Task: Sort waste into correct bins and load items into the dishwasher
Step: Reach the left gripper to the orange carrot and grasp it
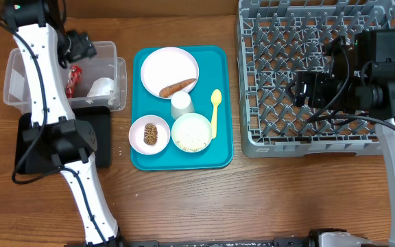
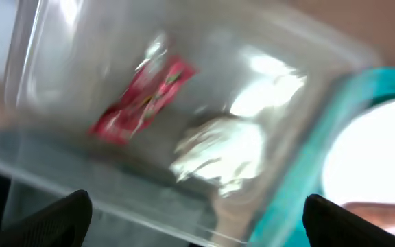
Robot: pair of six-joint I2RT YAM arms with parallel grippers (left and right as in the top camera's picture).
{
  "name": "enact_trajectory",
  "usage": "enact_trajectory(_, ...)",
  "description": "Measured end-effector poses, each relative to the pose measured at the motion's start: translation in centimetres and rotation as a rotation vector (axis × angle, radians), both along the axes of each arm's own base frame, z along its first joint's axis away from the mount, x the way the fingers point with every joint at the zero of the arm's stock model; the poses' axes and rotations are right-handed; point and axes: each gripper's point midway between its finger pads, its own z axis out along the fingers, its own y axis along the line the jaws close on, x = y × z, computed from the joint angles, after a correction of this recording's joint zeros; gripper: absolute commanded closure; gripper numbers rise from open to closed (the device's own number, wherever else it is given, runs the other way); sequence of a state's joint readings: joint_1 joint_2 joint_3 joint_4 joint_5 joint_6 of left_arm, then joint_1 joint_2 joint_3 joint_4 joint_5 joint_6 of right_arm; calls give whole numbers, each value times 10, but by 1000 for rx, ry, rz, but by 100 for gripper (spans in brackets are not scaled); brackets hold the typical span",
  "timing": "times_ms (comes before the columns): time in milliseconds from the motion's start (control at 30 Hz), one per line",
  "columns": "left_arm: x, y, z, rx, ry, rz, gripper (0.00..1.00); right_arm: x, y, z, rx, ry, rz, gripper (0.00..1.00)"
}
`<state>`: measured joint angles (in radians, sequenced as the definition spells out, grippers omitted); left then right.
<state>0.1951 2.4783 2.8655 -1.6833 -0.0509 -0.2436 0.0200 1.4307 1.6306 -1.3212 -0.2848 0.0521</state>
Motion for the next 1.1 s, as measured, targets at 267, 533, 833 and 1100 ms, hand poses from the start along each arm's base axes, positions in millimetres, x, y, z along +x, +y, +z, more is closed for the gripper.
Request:
enact_trajectory(267,30,-122,48,9,-202,-562,0,0,0,0,0,0,-1,9)
enact_trajectory(533,17,-228,-15,-8,-60,-1007,6,0,0,0,0,1,0,8)
enact_trajectory(833,1,-226,-117,-65,155,-1082,6,-3,0,-2,0,14,0,5)
enact_trajectory(1100,2,-226,-154,-65,164,-1100,7,-3,0,-2,0,15,0,4)
